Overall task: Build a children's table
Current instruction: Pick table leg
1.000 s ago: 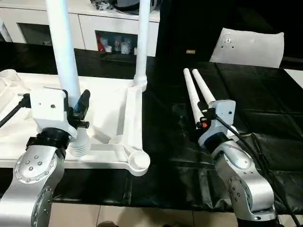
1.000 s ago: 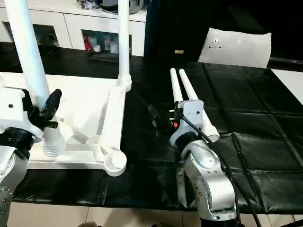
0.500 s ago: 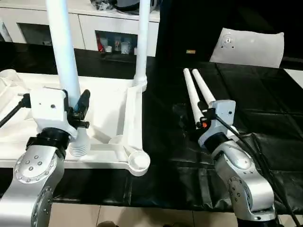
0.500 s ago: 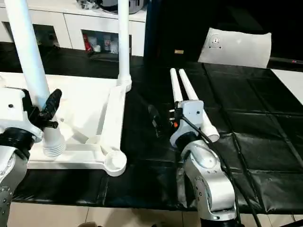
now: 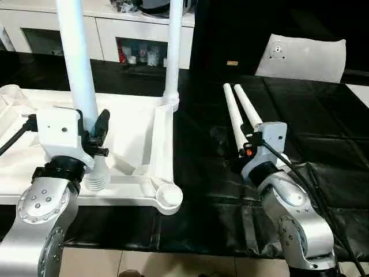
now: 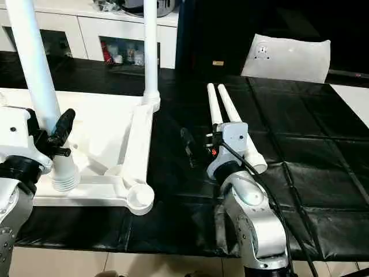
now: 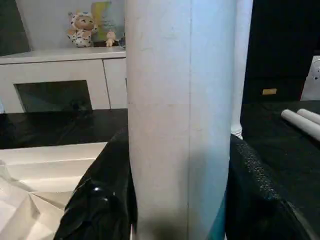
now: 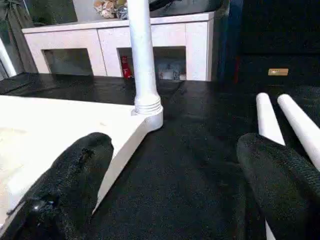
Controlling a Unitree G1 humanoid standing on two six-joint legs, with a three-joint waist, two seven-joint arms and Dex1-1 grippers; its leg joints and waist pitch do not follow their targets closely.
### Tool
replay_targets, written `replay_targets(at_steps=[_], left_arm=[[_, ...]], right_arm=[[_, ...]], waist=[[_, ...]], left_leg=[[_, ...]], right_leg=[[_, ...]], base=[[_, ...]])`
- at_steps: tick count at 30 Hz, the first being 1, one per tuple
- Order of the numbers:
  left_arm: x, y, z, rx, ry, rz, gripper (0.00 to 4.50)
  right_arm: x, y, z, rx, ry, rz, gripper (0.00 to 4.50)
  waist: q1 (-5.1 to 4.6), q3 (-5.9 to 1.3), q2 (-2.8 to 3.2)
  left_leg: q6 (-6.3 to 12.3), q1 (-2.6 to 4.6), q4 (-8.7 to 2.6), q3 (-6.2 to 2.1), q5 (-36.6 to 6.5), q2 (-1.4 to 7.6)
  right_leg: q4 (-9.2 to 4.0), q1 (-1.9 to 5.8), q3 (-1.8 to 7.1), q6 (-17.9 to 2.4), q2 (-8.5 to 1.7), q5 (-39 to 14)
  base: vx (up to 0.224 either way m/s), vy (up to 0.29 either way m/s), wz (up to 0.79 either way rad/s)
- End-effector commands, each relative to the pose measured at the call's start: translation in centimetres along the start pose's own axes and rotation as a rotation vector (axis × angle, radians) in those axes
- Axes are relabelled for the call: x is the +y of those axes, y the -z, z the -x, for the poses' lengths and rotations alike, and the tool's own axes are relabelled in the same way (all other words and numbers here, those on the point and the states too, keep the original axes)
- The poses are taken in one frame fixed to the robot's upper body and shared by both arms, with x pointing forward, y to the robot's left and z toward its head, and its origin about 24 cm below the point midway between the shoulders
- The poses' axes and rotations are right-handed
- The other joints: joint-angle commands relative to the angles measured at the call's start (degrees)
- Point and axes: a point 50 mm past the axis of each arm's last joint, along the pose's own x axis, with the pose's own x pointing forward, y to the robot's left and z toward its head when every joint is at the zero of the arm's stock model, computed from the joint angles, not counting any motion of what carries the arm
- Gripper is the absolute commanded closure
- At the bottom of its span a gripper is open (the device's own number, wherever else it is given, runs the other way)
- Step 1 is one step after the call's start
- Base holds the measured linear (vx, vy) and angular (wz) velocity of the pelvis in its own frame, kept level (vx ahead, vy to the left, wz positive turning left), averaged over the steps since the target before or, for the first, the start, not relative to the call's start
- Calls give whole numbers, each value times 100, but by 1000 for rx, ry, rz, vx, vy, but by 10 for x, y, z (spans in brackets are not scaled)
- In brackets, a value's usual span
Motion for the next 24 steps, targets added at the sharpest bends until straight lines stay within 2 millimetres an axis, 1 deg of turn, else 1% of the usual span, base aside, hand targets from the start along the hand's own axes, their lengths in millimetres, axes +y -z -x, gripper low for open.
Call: replay_targets(at_steps=[1, 15, 24], left_arm=[[0, -1, 1, -10, -3, 0, 264], [0, -1, 1, -10, -3, 0, 264], [0, -1, 1, -10, -3, 0, 264]], right_arm=[[-1, -3, -2, -7, 8, 7, 13], [-1, -3, -2, -7, 8, 7, 13], [-1, -3, -2, -7, 8, 7, 13]], waist=[[-2, -307, 87], [-1, -306, 88], [-2, -305, 87]], left_leg=[[-159, -7, -440, 10, -1203, 86], [-161, -6, -441, 8, -1238, 84], [-161, -9, -442, 9, -1235, 84]], right_leg=[[-432, 261, 218, -226, -275, -1689], [-440, 258, 216, -205, -276, -1773], [-436, 261, 216, -216, -276, -1734]], base=[[0, 0, 0], [0, 0, 0], [0, 0, 0]])
